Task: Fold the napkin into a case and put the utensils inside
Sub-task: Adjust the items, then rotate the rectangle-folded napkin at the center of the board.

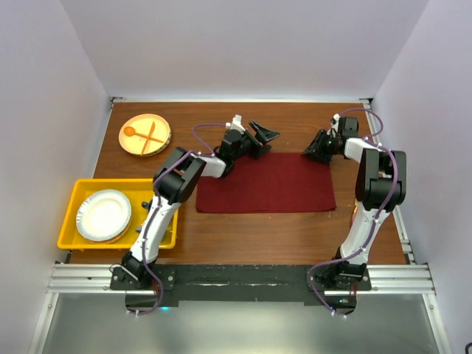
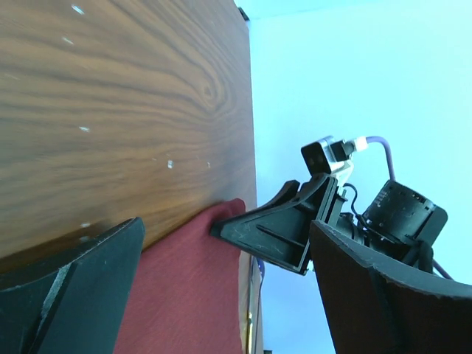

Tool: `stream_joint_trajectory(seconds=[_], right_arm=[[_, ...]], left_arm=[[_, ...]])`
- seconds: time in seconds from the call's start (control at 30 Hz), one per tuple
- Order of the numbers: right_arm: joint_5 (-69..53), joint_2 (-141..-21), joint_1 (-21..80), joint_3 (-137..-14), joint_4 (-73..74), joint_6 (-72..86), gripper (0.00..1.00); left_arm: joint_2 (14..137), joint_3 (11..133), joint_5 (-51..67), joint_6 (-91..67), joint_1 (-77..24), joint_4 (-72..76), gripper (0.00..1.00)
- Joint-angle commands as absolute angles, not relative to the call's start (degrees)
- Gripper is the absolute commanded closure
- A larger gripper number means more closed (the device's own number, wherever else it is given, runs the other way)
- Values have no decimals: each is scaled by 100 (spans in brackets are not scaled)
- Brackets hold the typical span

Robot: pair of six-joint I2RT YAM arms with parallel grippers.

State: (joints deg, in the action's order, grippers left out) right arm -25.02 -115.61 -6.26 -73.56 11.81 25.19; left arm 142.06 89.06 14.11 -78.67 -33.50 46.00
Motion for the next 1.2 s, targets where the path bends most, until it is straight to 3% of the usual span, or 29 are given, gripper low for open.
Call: stream_joint_trajectory(seconds=[0.0,0.3,0.43,0.63,0.77,1.17], right_arm=[[-1644,-11918,-659,-7339,1573,2118,60],[-2407,-11602,-554,-7488,1547,1723,55],[-3119,-11155,-475,-7917,1862,1137,45],[-3385,-10898,-300,-8647,3074,-715,31],[-2805,-11126,-44,-8850,3917,-1958,32],[-2233,-11698,351,-8843,4535,-2900,42]], left_arm=[[13800,8343,1546,-7656,-2998,4640,0],[13036,8189,2486,-6340,-2514,4713,0],[12438,8902,2988,-4031,-2496,2084,0],[11488,9150,2725,-259,-2513,-1724,0],[10891,8343,2260,1140,-2742,-2662,0],[10810,7743,1803,1503,-2953,-3226,0]])
